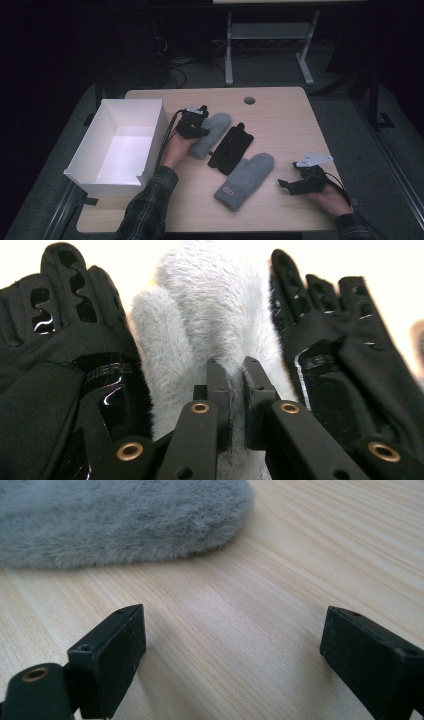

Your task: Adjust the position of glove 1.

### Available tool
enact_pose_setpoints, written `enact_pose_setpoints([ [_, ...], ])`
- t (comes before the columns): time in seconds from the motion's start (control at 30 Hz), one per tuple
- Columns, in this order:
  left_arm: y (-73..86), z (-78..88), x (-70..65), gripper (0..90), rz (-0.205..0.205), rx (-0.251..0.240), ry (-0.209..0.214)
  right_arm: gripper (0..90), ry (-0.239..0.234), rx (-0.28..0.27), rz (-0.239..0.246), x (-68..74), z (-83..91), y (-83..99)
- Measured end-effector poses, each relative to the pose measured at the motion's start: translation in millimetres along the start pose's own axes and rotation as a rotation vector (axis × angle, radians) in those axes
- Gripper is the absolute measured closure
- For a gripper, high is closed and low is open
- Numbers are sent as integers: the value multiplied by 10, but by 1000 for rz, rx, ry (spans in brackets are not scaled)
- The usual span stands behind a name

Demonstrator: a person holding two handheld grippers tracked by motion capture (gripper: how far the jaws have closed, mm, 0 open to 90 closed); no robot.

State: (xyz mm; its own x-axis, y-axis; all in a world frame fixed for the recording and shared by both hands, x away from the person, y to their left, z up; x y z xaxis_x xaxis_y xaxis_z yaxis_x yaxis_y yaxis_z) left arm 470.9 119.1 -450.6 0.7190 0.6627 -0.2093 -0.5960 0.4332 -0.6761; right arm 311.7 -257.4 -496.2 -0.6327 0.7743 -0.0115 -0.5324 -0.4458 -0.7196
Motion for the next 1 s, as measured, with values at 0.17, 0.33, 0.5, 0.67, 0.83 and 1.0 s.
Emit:
enact_pose_setpoints([
  [0.17,-44,106,-112,850,2,-20,25,108,1,0,0,0,0,0],
  [0.33,-68,209,-217,850,18,-43,47,108,0,0,0,0,0,0],
  [0.5,-63,303,-330,850,35,-77,89,108,0,2,1,-1,0,-2],
  [0.67,-60,375,-460,850,28,-87,123,108,0,-1,-1,0,-3,-2],
  [0.83,-40,429,-605,850,25,-91,146,108,0,0,-2,0,-4,-4],
  [1.0,-11,446,-734,850,29,-93,168,108,0,1,-3,0,-4,-4],
])
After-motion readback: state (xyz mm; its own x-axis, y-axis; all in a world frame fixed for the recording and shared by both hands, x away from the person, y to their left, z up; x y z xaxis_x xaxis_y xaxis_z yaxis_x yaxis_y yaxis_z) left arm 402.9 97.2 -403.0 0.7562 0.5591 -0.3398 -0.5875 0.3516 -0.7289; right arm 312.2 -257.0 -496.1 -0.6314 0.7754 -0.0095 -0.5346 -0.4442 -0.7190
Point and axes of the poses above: each handheld gripper's, and its own axes: z roughly backward along the jaws, y roughly out of its underside, x roughly to its left, the point moved 2 cm from there along -z, roughly forward along the jaws, and after that the axes turned 4 degrees about y, right-handed, at the moved point
